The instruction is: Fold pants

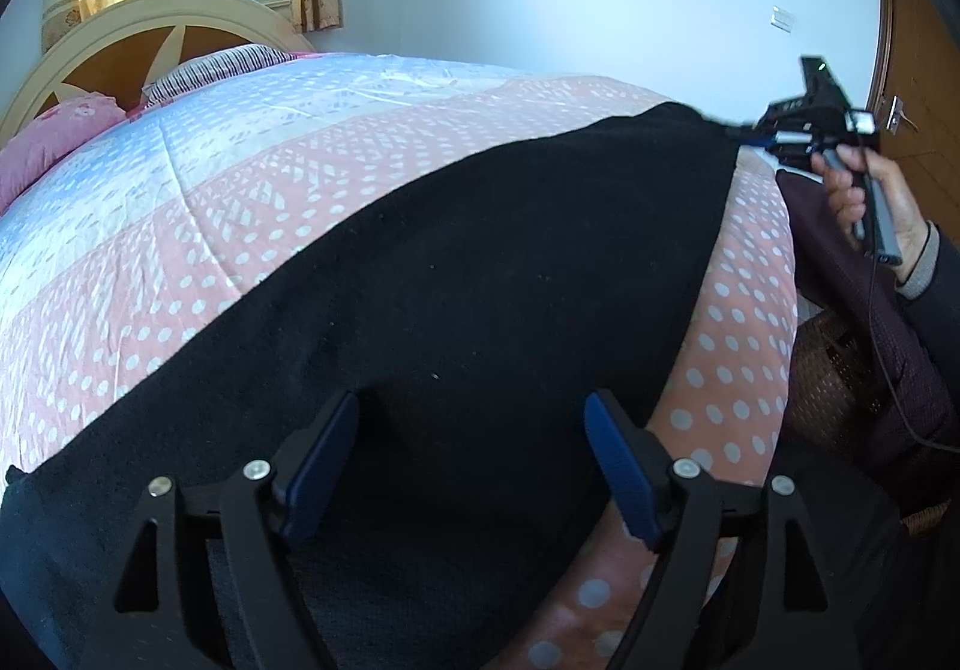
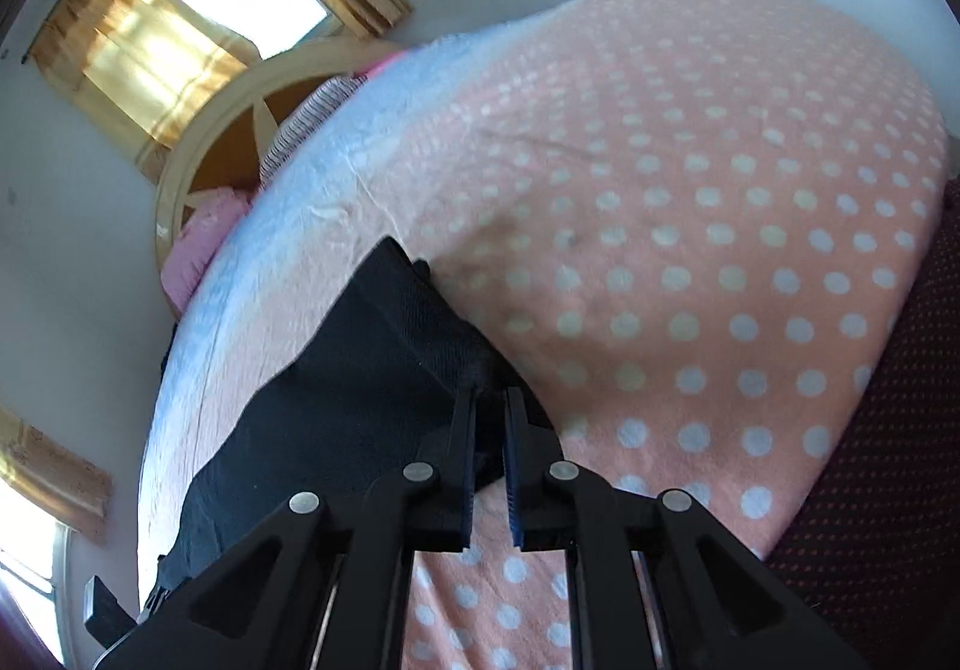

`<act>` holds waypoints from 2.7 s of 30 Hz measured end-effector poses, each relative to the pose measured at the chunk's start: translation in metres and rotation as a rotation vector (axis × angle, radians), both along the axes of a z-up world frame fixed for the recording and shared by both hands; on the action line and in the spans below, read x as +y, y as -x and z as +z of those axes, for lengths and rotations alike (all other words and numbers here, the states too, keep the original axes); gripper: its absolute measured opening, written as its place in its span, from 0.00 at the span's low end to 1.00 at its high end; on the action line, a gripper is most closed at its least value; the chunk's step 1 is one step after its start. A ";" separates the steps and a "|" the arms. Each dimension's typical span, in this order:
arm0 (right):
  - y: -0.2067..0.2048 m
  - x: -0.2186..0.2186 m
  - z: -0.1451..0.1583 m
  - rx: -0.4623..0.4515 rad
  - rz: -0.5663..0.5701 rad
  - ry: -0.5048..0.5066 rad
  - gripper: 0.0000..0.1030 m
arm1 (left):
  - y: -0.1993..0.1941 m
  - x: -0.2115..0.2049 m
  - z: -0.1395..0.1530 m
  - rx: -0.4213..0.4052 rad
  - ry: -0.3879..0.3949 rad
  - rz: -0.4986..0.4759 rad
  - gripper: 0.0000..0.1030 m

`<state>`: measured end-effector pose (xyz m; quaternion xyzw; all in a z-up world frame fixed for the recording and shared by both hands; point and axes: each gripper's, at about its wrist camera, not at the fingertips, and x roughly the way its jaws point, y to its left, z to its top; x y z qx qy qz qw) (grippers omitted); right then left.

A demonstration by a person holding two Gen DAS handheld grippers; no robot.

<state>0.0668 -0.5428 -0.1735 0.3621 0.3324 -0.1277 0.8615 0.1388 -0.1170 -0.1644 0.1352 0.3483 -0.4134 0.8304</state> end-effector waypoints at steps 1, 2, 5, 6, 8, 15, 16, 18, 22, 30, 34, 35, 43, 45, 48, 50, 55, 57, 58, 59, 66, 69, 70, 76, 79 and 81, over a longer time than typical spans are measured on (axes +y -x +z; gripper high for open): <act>0.002 0.000 0.005 0.000 -0.020 0.018 0.22 | 0.000 0.001 0.000 0.002 0.002 0.000 0.78; 0.005 0.000 0.011 -0.005 -0.045 0.052 0.28 | 0.000 0.001 0.000 0.003 0.003 -0.001 0.78; 0.010 -0.002 0.030 -0.048 -0.090 0.129 0.37 | 0.000 0.001 0.000 0.003 0.004 -0.001 0.78; 0.007 -0.003 0.034 -0.059 -0.080 0.127 0.37 | 0.000 0.001 0.000 0.003 0.004 -0.002 0.79; -0.005 -0.005 0.038 -0.074 -0.043 0.117 0.37 | 0.000 0.001 0.000 0.000 0.003 -0.002 0.79; -0.070 -0.008 0.018 -0.036 0.124 0.024 0.21 | 0.002 -0.002 0.000 -0.009 -0.004 0.003 0.79; -0.073 -0.004 0.018 -0.029 0.133 0.035 0.10 | 0.003 -0.002 -0.001 -0.010 -0.004 0.004 0.80; -0.067 0.005 0.027 -0.061 0.140 0.092 0.10 | 0.003 -0.003 -0.001 -0.010 -0.006 0.006 0.80; -0.050 0.005 0.035 -0.094 0.078 0.157 0.10 | 0.002 -0.004 -0.001 -0.010 -0.007 0.010 0.81; -0.053 -0.001 0.024 -0.010 -0.003 0.207 0.48 | 0.002 -0.004 -0.001 -0.023 -0.016 0.022 0.83; -0.025 0.017 0.059 -0.093 -0.017 0.285 0.48 | 0.007 0.002 0.004 -0.049 -0.005 0.059 0.83; -0.020 0.029 0.065 -0.115 0.038 0.290 0.48 | 0.010 0.008 0.008 -0.058 0.015 0.073 0.83; -0.036 0.081 0.018 0.056 0.295 0.271 0.48 | 0.027 0.077 0.023 -0.176 -0.011 0.217 0.84; -0.033 0.071 0.011 0.058 0.260 0.221 0.48 | 0.022 0.094 0.019 -0.150 -0.032 0.260 0.84; -0.035 0.085 0.029 0.093 0.243 0.291 0.48 | 0.016 0.123 0.013 -0.132 -0.073 0.349 0.84; -0.045 0.110 0.050 0.024 0.318 0.294 0.48 | 0.013 0.139 0.009 -0.118 -0.089 0.397 0.84; -0.094 0.194 0.074 -0.050 0.542 0.200 0.48 | 0.010 0.166 -0.006 -0.043 -0.052 0.444 0.90; -0.118 0.242 0.078 -0.063 0.640 0.175 0.48 | 0.013 0.163 -0.008 -0.052 -0.074 0.429 0.93; -0.127 0.260 0.078 -0.066 0.680 0.163 0.48 | 0.014 0.162 -0.007 -0.058 -0.081 0.427 0.93; -0.138 0.284 0.076 -0.064 0.737 0.136 0.48 | 0.014 0.164 -0.008 -0.057 -0.079 0.425 0.93; -0.201 0.417 0.041 0.042 0.999 -0.020 0.48 | 0.020 0.187 0.014 -0.144 -0.076 0.435 0.93; -0.226 0.459 0.018 0.091 1.041 -0.132 0.48 | 0.013 0.208 0.021 -0.173 -0.075 0.479 0.96; -0.230 0.470 0.014 0.101 1.047 -0.142 0.48 | 0.010 0.213 0.019 -0.155 -0.070 0.484 0.96; -0.260 0.526 -0.028 0.217 1.080 -0.264 0.41 | 0.004 0.225 -0.010 -0.051 -0.085 0.469 0.96; -0.265 0.539 -0.036 0.233 1.084 -0.300 0.13 | 0.003 0.231 -0.010 -0.022 -0.037 0.471 0.98; -0.264 0.545 -0.031 0.216 1.085 -0.299 0.07 | 0.002 0.230 -0.011 -0.029 -0.043 0.463 1.00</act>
